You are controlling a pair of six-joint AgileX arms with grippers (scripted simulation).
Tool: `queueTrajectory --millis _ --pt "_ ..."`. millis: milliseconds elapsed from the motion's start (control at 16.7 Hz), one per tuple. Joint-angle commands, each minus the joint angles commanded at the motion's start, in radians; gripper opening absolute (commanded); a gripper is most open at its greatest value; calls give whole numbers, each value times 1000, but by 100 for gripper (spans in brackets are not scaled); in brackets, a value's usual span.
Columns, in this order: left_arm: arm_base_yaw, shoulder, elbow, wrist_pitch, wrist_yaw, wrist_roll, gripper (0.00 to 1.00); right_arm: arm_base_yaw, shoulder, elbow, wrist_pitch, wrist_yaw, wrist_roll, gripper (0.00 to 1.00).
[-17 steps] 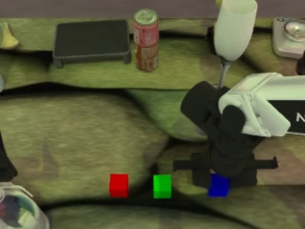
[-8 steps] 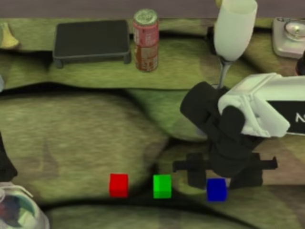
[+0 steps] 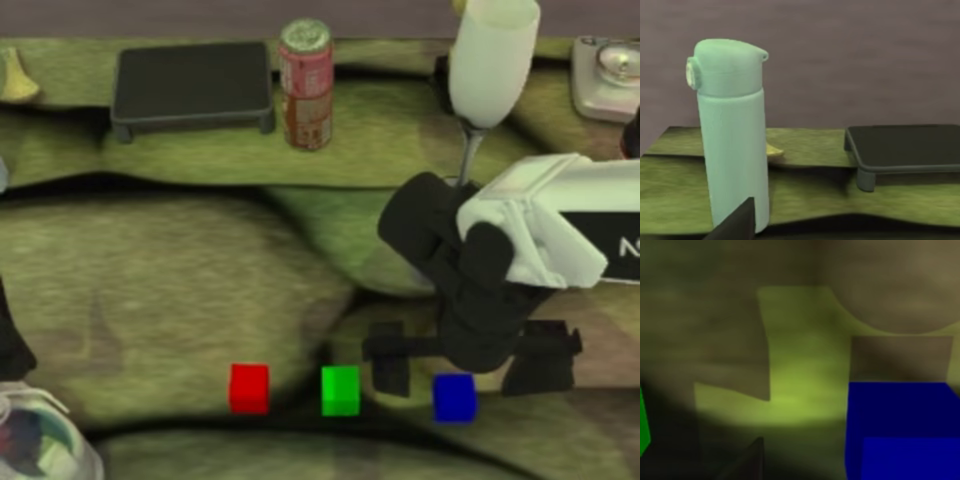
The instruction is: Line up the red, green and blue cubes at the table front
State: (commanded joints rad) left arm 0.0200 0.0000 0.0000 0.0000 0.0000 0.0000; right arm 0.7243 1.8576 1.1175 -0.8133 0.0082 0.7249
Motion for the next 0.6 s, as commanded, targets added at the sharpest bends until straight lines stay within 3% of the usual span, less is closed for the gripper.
queueTrajectory --millis 300,600 --pt "0 0 0 0 0 0 100 0 -6 15 -17 0 2 100" --pt "0 0 0 0 0 0 100 6 -67 127 -208 -1 3 100"
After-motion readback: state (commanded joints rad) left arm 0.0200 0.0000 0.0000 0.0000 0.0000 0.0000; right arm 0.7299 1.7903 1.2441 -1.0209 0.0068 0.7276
